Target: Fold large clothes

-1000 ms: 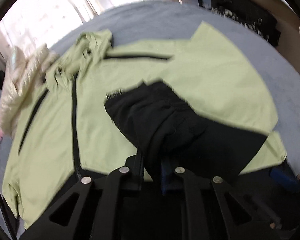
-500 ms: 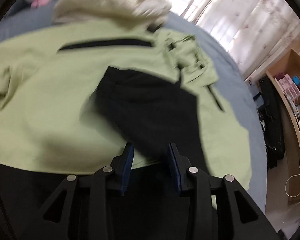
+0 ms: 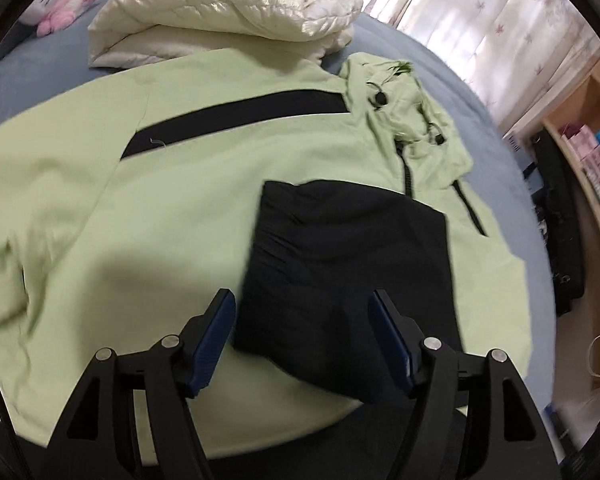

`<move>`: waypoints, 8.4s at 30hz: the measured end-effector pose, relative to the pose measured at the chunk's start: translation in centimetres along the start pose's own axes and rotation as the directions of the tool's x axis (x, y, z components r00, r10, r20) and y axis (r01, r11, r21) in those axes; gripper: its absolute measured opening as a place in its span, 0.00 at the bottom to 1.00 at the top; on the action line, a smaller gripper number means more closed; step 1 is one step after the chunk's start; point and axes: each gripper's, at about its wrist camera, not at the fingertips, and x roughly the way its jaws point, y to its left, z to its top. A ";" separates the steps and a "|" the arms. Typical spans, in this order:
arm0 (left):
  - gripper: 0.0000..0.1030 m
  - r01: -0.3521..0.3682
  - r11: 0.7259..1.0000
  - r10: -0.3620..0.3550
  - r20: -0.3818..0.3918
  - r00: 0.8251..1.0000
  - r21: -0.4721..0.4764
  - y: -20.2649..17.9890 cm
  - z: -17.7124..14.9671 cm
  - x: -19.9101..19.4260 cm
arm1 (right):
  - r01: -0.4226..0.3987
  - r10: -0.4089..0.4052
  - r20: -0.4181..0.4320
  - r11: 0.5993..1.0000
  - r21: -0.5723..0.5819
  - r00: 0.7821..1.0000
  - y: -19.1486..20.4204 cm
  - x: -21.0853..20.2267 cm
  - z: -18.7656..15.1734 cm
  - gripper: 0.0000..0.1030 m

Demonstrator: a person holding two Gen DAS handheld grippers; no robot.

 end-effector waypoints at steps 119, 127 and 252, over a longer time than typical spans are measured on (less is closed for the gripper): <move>0.59 -0.192 0.829 0.064 0.252 0.966 0.525 -21.7 0.9 -8.8 | 0.387 -0.400 -0.047 0.907 -0.168 0.915 1.8 9.1 5.6 0.38; 0.59 -0.203 0.871 0.116 0.215 0.970 0.447 -16.8 2.5 -9.0 | 0.353 -0.372 -0.039 0.905 -0.235 0.927 4.9 9.0 4.7 0.38; 0.75 -0.078 0.989 0.068 0.077 0.995 0.130 7.3 -9.7 -14.6 | -0.243 0.230 -0.131 0.965 -0.096 0.964 20.7 5.6 -7.1 0.55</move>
